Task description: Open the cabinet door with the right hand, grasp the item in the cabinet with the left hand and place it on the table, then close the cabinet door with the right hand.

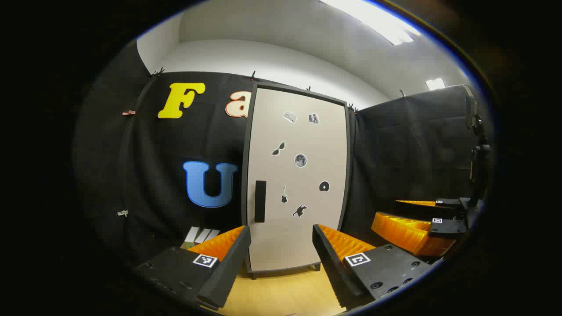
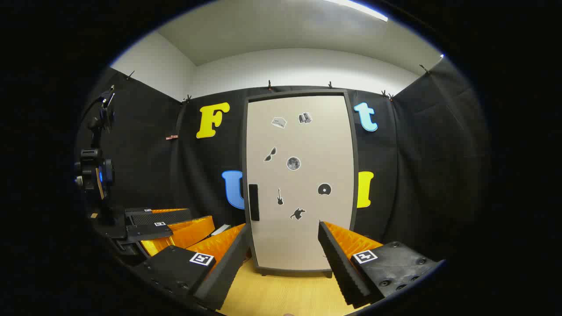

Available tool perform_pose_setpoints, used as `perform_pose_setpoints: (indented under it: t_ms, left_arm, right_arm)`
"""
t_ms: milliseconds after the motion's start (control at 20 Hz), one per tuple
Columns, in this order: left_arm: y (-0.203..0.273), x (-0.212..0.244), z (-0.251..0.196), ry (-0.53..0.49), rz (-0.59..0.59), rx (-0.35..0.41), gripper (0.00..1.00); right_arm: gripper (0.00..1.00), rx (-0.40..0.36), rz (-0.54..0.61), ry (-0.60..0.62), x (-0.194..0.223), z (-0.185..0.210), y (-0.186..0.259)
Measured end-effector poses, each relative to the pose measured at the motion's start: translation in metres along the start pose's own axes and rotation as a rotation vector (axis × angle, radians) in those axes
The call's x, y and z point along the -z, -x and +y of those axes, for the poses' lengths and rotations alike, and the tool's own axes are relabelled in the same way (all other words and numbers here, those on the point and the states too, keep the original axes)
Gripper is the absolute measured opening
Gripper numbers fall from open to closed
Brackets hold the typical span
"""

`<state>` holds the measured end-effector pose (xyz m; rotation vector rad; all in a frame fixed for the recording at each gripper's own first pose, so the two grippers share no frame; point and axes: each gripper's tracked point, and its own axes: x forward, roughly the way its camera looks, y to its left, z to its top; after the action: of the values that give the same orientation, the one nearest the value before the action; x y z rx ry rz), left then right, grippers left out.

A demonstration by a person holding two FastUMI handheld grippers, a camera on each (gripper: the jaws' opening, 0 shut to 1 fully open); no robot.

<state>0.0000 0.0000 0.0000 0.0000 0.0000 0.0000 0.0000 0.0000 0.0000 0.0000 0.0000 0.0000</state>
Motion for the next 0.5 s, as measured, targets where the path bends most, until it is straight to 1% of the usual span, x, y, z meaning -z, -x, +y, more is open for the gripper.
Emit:
perform_pose_setpoints:
  t_ms: [200, 500]
  left_arm:
    - [-0.0002, -0.0012, -0.0005, 0.000, -0.003, 0.010, 0.90]
    - [0.0005, -0.0057, -0.0012, -0.018, -0.014, 0.024, 0.89]
  right_arm:
    - [0.99, 0.005, -0.010, 0.000, -0.0034, -0.0003, 0.0008]
    - [0.99, 0.003, 0.002, 0.011, 0.0020, 0.0036, -0.0013]
